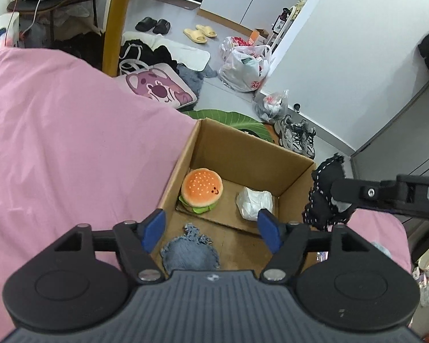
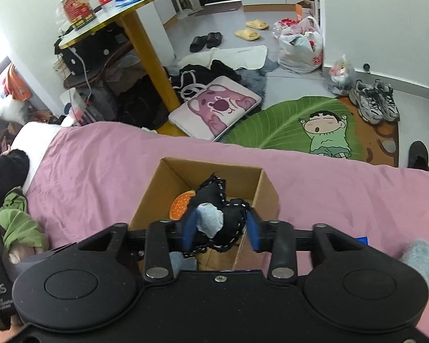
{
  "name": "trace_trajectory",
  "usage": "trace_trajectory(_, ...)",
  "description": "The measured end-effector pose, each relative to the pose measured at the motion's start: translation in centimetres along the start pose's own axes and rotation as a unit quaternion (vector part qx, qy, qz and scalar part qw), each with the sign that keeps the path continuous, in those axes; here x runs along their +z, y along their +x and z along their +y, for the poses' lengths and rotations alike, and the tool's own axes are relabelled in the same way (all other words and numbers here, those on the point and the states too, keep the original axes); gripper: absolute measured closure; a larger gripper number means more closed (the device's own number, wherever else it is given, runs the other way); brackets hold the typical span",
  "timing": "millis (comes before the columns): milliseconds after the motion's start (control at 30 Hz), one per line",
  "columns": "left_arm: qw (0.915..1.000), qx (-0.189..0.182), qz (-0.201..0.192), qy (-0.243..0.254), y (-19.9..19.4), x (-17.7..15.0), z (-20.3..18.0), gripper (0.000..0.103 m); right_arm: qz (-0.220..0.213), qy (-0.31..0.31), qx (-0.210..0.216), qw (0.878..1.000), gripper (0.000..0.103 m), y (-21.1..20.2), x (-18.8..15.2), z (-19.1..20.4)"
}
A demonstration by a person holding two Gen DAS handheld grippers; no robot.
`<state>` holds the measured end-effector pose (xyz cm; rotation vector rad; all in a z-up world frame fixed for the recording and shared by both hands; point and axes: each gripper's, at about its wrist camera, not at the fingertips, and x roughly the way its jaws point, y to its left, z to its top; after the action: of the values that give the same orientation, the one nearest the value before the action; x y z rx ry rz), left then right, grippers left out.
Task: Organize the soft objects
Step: 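Open both grippers to drop the cloths into the box, then move both grippers away from the box toward the grey fluffy plush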
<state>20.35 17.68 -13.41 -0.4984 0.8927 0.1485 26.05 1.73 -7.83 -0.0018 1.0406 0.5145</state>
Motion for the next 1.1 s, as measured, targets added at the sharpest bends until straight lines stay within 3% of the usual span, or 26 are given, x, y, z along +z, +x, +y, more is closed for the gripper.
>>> trace_trajectory(233, 0.9998, -0.002, -0.015, 0.013, -0.8, -0.3, -0.8, 0.033, 0.013, 0.009, -0.024, 1.000, 0.051, -1.4, 0.2, -0.1)
trace_trajectory(467, 0.9993, 0.004, -0.035, 0.012, -2.2, -0.1, -1.6, 0.033, 0.020, 0.012, 0.008, 1.000, 0.050, -2.2, -0.5, 0.4)
trace_trajectory(767, 0.9975, 0.007, -0.060, 0.036, -4.0, 0.1, -3.3, 0.026, 0.011, 0.017, -0.042, 0.999, 0.027, -5.0, -1.1, -0.3)
trace_trajectory(833, 0.9974, 0.000, -0.064, 0.034, -4.5, 0.1, -4.0, 0.023, 0.005, 0.031, -0.042, 0.999, 0.020, -5.9, -1.2, -1.2)
trace_trajectory(967, 0.9972, -0.009, -0.067, 0.033, -5.3, -0.2, -5.4, 0.022, 0.002, 0.056, -0.031, 0.998, 0.018, -7.4, -1.3, -3.1)
trace_trajectory(1100, 0.9959, -0.007, -0.079, 0.044, -6.1, -0.6, -7.2, 0.021, -0.006, 0.070, -0.010, 0.998, 0.006, -9.0, -1.7, -4.5)
